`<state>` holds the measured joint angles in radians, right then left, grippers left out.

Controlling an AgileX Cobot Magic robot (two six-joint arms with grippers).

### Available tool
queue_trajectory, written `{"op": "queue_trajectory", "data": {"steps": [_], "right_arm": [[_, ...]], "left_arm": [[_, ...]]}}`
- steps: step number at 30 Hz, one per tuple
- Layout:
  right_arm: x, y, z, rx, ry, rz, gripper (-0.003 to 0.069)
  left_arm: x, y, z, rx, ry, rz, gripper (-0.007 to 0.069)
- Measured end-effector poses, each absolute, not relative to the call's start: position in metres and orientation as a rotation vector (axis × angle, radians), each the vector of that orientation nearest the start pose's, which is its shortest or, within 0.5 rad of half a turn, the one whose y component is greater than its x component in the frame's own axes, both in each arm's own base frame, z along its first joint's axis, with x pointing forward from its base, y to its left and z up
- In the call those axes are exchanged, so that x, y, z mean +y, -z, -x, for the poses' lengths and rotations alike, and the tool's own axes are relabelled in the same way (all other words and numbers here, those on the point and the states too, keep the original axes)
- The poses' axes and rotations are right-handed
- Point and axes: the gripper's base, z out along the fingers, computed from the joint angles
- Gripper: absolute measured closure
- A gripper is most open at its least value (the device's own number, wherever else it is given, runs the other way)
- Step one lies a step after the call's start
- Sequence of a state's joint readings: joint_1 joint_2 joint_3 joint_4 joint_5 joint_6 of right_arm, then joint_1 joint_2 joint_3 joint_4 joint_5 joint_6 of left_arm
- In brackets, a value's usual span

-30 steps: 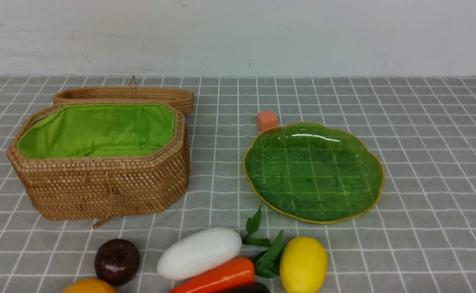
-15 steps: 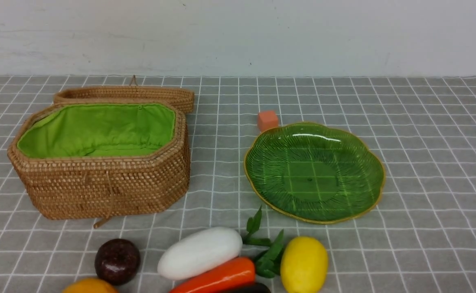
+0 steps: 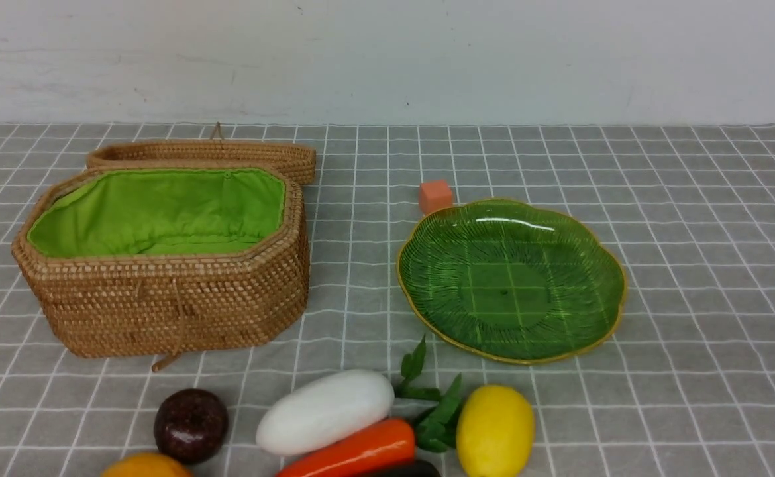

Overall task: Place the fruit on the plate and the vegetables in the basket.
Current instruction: Use the right arm to grab a lemon and put it into the right plate

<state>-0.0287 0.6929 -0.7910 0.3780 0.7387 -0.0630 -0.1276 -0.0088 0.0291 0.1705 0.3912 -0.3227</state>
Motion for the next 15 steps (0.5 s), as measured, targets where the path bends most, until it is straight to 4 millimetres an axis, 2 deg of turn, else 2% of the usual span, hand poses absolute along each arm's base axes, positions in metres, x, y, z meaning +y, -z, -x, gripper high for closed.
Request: {"op": "queue_trajectory", "data": {"steps": [1,2,4,6,9,10,11,12,15], "right_arm": [[0.026,-0.349,-0.142,2.186,-0.454,-0.070,0.0419],[0.028,-0.346,-0.146,2.205,-0.483,-0.065,0.0420],[0.040,-0.335,-0.159,2.289,-0.574,0.072,0.0421],[0.060,-0.322,-0.171,2.356,-0.709,0.286,0.0412],[0.086,-0.305,-0.188,2.431,-0.852,0.400,0.0372],[0.100,-0.298,-0.193,2.476,-0.855,0.461,0.0340],[0.100,-0.298,-0.193,2.479,-0.858,0.452,0.0335],[0.112,-0.291,-0.200,2.540,-0.806,0.498,0.0297],[0.135,-0.282,-0.210,2.641,-0.692,0.475,0.0200]], "left_arm": [[-0.001,-0.169,-0.053,1.890,0.139,0.079,0.0386],[-0.001,-0.169,-0.053,1.890,0.139,0.079,0.0386],[-0.001,-0.169,-0.053,1.890,0.139,0.079,0.0386],[-0.001,-0.169,-0.053,1.890,0.139,0.079,0.0386],[-0.001,-0.169,-0.053,1.890,0.139,0.079,0.0386],[-0.001,-0.169,-0.053,1.890,0.139,0.079,0.0386],[-0.001,-0.169,-0.053,1.890,0.139,0.079,0.0386],[-0.001,-0.169,-0.053,1.890,0.139,0.079,0.0386],[-0.001,-0.169,-0.053,1.890,0.139,0.079,0.0386]]}}
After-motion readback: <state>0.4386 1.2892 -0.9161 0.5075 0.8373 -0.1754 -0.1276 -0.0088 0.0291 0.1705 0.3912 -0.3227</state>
